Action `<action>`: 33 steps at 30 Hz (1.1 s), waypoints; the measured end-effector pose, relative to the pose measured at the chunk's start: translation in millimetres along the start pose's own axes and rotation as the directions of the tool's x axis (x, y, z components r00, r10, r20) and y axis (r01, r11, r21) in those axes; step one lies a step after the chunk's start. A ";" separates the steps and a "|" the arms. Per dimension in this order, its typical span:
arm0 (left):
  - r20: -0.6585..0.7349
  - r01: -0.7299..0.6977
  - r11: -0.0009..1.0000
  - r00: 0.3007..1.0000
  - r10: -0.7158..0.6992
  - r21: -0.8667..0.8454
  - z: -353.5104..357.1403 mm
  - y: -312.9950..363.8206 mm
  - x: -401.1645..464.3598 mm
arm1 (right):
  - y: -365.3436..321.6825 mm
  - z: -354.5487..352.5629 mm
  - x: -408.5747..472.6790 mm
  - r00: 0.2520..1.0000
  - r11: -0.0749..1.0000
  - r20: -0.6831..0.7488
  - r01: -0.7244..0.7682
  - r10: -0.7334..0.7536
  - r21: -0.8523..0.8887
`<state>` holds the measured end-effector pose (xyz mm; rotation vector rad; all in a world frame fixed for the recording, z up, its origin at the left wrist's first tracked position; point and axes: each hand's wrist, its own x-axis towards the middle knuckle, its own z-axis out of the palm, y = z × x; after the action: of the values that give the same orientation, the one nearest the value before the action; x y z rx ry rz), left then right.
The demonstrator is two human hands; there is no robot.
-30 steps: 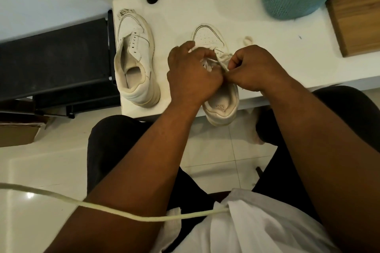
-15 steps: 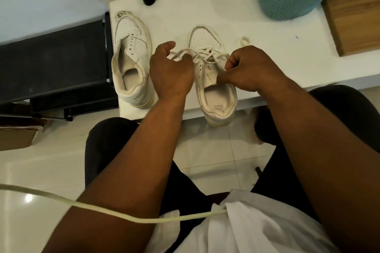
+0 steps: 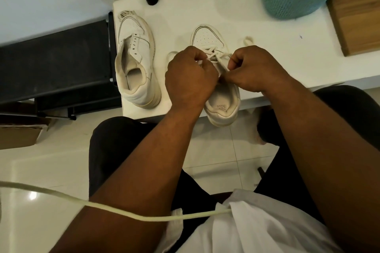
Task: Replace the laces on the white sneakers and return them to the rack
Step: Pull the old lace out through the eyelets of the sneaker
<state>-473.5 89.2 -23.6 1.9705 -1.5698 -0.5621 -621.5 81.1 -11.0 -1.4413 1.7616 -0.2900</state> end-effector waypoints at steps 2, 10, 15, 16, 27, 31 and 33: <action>-0.051 0.100 0.989 0.993 -0.106 -0.113 -1.7 -1.2 6.2 | 0.5 -0.3 0.1 1.000 1.000 0.002 0.000 0.000 0.001; -0.099 0.138 0.962 0.981 -0.165 -0.234 -6.5 -14.3 20.6 | 2.9 5.1 2.0 0.993 0.997 -0.091 0.075 -0.072 0.030; 0.173 -0.053 0.998 0.983 0.060 -0.045 -6.8 -7.1 13.9 | -2.7 6.9 -2.3 0.970 0.978 -0.188 0.177 -0.155 0.109; 0.216 -0.061 0.998 0.974 0.062 -0.013 -7.8 -6.0 12.9 | -2.8 5.7 -2.7 0.969 0.978 -0.184 0.183 -0.163 0.099; 0.295 -0.064 0.997 0.954 0.048 0.042 -9.6 -4.2 8.7 | -0.2 15.9 -0.7 0.959 0.972 -0.174 0.206 -0.224 -0.114; 0.267 -0.010 1.000 0.964 0.014 -0.015 -6.6 -9.2 10.9 | 0.9 23.7 2.3 0.933 0.962 -0.254 0.216 -0.253 -0.165; 0.272 -0.014 1.000 0.962 0.021 -0.028 -4.5 -11.8 12.0 | 2.6 25.6 4.5 0.928 0.961 -0.274 0.209 -0.253 -0.182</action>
<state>-459.2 80.2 -27.7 1.9209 -1.7304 -0.8732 -605.3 85.8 -30.9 -1.7960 1.8794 -0.5311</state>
